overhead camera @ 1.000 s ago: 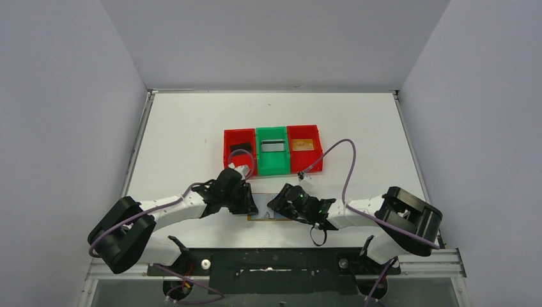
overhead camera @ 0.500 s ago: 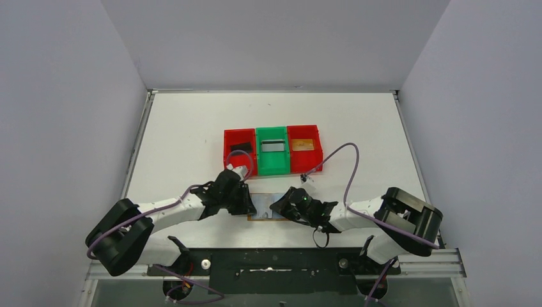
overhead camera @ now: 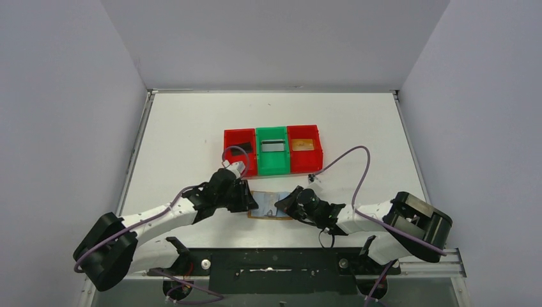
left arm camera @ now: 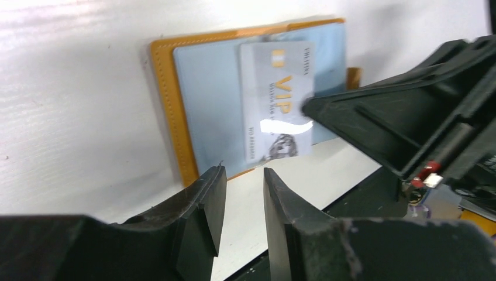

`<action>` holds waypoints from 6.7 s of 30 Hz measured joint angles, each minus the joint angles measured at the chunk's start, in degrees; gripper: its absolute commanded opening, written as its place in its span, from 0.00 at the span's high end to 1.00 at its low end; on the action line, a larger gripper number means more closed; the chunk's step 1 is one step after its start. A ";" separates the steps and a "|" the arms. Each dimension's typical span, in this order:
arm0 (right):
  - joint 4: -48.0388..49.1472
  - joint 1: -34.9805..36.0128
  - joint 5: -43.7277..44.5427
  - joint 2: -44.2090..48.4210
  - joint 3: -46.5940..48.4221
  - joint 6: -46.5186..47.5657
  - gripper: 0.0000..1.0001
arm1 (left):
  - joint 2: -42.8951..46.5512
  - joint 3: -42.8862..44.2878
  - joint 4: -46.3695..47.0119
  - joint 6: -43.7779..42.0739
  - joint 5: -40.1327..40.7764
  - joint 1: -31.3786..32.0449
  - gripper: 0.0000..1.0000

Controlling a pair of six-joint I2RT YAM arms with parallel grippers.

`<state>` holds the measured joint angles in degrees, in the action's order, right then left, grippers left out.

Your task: Take the credit cards out of the card holder

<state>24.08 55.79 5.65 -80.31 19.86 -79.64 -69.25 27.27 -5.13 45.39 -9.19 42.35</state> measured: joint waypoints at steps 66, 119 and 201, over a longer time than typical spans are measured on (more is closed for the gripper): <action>7.15 -1.73 5.42 22.23 -9.49 14.56 1.00 | 14.40 0.39 -3.87 -2.64 7.26 0.52 0.33; -29.55 -11.45 -0.15 -27.87 54.10 123.99 1.00 | 31.39 9.99 -22.43 -17.16 22.91 -20.52 0.08; -50.38 -13.22 3.61 -39.65 68.22 50.66 0.99 | 29.00 8.87 -22.08 -17.38 21.14 -22.62 0.09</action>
<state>-26.30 42.57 9.26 -119.96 88.07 -28.97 -40.25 36.14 -27.20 28.01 11.94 19.73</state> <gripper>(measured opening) 0.030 0.915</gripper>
